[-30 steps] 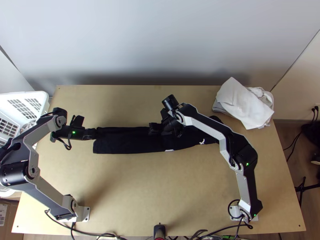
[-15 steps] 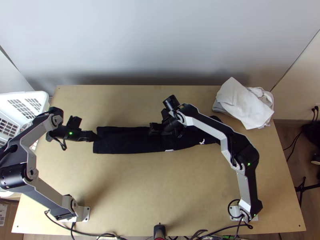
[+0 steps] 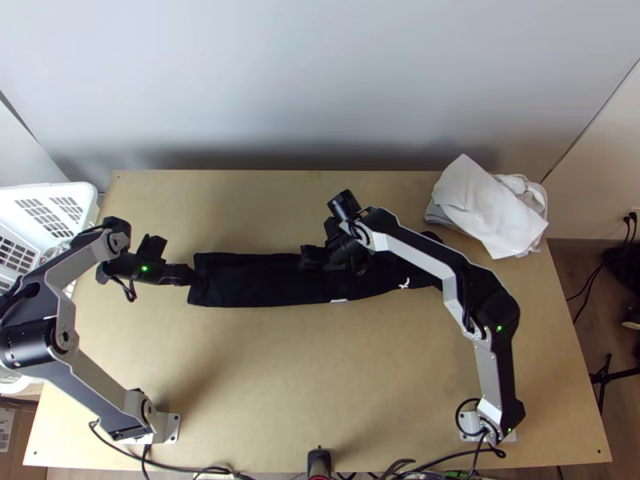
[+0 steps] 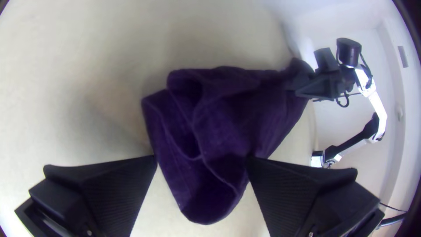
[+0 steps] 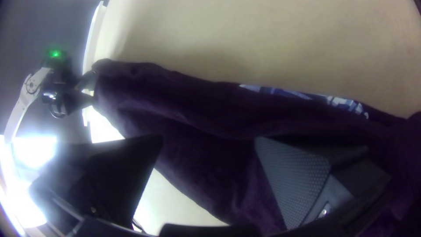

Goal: Fold the t-shirt

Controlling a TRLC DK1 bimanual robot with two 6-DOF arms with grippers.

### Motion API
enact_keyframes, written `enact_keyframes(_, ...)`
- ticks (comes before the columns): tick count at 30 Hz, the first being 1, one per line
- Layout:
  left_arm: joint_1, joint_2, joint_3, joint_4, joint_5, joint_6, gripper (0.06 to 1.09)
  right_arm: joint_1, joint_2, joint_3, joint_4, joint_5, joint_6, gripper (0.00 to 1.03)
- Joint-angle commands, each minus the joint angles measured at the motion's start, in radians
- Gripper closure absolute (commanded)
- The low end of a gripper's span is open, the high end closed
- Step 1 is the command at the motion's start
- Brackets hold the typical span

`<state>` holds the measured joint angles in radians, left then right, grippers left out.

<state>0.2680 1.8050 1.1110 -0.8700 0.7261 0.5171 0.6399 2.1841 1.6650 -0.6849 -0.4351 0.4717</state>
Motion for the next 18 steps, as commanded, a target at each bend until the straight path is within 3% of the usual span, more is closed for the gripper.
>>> enact_keyframes(1,-0.012,0.057,0.024,0.008,0.130,-0.012,0.11,-0.005,-0.009,-0.010,-0.002,0.001,0.002,0.05)
enact_keyframes(5,-0.019,0.065,0.029,0.026,0.177,-0.022,0.11,-0.005,-0.010,-0.008,-0.001,0.001,0.002,0.05)
enact_keyframes(6,-0.019,0.057,0.029,0.034,0.190,-0.022,0.20,-0.005,-0.010,-0.008,-0.002,0.001,0.002,0.05)
enact_keyframes(7,-0.018,0.048,0.026,0.051,0.199,-0.022,0.44,-0.005,-0.010,-0.007,-0.002,0.001,0.001,0.05)
enact_keyframes(9,-0.016,0.037,0.013,0.108,0.196,-0.066,1.06,-0.005,-0.009,-0.005,-0.002,0.001,0.001,0.05)
enact_keyframes(18,-0.007,-0.026,-0.025,0.180,0.184,-0.101,1.05,-0.019,-0.009,0.009,-0.002,0.001,-0.002,0.05)
